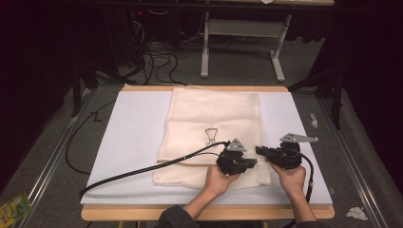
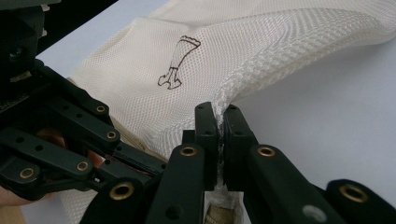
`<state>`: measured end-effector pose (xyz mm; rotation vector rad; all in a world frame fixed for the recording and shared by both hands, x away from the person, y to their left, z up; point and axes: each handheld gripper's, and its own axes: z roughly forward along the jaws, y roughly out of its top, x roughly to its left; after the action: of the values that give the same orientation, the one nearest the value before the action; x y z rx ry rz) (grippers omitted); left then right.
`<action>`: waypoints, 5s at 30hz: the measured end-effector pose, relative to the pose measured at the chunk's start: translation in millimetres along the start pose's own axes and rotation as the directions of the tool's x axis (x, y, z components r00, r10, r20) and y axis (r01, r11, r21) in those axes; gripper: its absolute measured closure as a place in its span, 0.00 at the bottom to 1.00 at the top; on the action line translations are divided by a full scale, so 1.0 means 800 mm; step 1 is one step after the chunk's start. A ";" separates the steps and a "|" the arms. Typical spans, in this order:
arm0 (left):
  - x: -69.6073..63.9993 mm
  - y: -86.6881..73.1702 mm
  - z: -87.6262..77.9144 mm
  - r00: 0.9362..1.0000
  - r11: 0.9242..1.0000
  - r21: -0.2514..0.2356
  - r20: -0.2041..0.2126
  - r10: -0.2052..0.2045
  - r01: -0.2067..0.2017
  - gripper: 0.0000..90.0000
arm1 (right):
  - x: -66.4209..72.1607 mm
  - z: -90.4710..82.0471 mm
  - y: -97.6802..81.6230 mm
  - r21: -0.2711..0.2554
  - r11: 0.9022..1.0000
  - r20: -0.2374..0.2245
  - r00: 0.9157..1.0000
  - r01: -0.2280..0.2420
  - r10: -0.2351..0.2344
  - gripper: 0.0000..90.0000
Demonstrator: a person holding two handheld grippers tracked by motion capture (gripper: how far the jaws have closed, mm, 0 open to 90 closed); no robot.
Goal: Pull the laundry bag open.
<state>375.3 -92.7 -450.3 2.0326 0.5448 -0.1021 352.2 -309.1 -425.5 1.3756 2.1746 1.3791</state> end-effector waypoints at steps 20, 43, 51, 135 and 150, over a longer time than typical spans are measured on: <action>0.001 -0.003 -0.005 1.000 1.000 0.020 -0.027 0.012 -0.012 0.97 | -0.001 -0.001 -0.002 0.000 1.000 0.002 1.000 0.011 -0.011 0.98; 0.001 -0.002 -0.012 0.999 1.000 0.019 -0.041 0.025 -0.024 0.97 | -0.003 -0.001 -0.006 0.015 1.000 0.016 1.000 0.024 -0.024 0.98; -0.001 -0.002 -0.014 0.998 0.999 0.028 -0.054 0.038 -0.036 0.97 | -0.004 -0.001 -0.007 0.012 1.000 0.012 1.000 0.024 -0.024 0.98; 0.016 -0.018 -0.064 0.993 1.000 0.015 -0.111 0.027 -0.025 0.97 | -0.012 -0.002 -0.010 0.021 1.000 0.060 0.998 0.013 -0.014 0.98; 0.022 -0.023 -0.080 0.991 1.000 0.009 -0.132 0.025 -0.024 0.97 | -0.012 0.001 -0.011 0.017 1.000 0.067 0.998 0.016 -0.017 0.98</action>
<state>373.3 -25.2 -438.3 2.0627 0.6027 0.0453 352.7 -317.5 -435.2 1.3859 2.1545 1.2930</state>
